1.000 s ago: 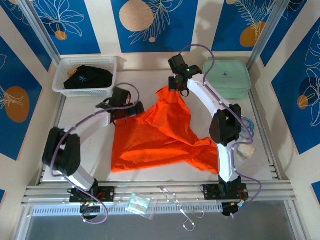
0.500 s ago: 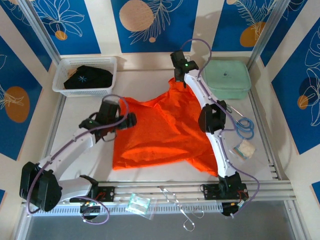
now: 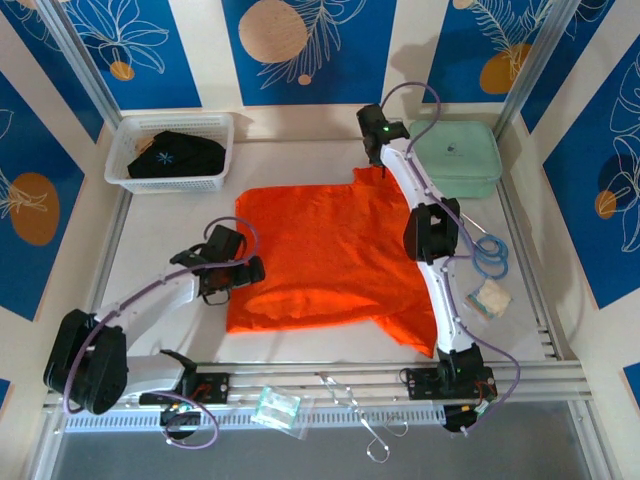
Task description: Fold and stack the t-shirts
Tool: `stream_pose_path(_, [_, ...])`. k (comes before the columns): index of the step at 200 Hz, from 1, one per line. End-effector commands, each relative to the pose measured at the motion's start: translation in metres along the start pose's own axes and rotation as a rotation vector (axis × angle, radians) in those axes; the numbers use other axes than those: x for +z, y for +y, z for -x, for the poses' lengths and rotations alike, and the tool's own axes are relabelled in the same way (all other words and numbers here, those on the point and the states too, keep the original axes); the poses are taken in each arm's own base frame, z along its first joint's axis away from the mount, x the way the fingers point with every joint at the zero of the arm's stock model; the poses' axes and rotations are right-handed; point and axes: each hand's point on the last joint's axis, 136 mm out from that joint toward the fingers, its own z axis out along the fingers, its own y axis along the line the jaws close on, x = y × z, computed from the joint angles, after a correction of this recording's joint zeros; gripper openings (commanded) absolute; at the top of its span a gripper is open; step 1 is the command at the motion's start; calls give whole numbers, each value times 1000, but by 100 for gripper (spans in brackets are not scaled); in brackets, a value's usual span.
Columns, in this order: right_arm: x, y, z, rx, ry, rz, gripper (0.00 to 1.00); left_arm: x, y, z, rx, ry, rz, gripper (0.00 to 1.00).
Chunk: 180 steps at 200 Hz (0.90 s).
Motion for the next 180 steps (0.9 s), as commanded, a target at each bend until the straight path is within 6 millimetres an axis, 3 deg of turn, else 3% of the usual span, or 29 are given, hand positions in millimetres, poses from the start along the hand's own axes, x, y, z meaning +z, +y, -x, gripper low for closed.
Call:
stream_pose_path(1, [-46, -19, 8, 47, -16, 65, 51, -2, -4, 11, -3, -35, 12, 99])
stream_pose_path(20, [-76, -27, 2, 70, -36, 137, 56, -1, 0, 11, -2, -35, 38, 98])
stream_pose_path(44, [-103, -45, -31, 109, -15, 200, 59, 6, 5, 7, 3, -16, 66, 97])
stream_pose_path(82, [-126, -67, -111, 189, 100, 363, 60, 20, 3, 2, 4, 13, 63, 94])
stream_pose_path(114, [-126, -69, -184, 266, 312, 521, 55, 36, -3, 1, 6, 39, 59, 87])
stream_pose_path(145, [-119, -66, -249, 333, 478, 556, 51, 56, -5, -6, 14, 95, 87, 66])
stream_pose_path(180, [-107, -58, -308, 427, 613, 568, 48, 65, 24, -22, -4, 110, 215, 29])
